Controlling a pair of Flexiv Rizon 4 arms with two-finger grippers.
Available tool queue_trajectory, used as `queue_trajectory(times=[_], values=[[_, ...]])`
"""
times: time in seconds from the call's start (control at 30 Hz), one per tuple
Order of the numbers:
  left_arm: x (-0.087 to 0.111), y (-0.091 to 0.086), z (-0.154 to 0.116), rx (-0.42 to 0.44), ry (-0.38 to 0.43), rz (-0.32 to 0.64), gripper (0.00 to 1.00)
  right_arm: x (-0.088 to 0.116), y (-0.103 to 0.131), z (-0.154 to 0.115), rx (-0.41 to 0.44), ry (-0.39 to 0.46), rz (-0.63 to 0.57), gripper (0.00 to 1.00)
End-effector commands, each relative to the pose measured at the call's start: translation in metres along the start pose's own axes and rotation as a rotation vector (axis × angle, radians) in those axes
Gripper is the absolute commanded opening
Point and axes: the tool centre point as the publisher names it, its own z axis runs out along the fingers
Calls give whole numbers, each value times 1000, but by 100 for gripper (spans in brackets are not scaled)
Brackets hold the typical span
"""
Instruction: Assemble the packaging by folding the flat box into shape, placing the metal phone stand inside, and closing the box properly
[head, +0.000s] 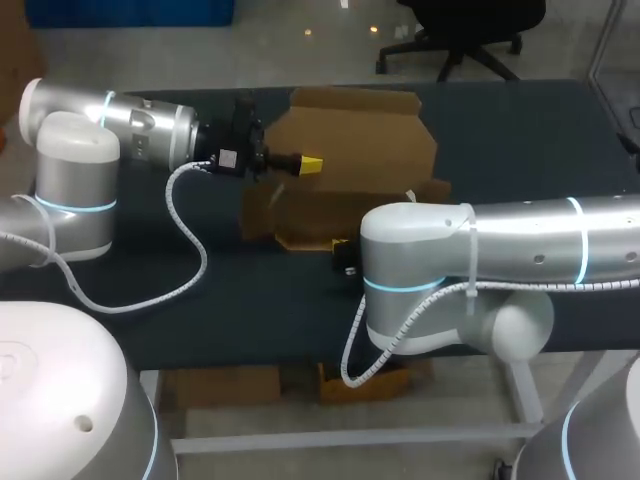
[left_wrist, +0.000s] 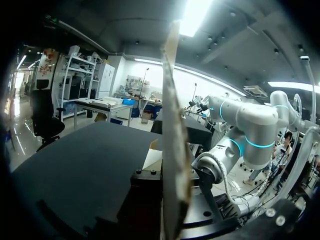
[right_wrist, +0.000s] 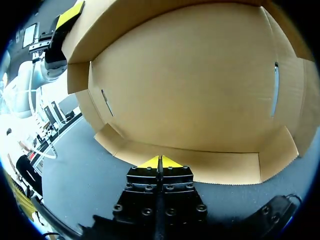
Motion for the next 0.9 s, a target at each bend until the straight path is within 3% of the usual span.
queue_trajectory(times=[0.03,0.9], values=[[3,3,0,0,-5,0,0,-1,-6,5,-2,-6,0,0],[6,8,2,5,-11,0,0,-1,-6,5,-2,-6,0,0]])
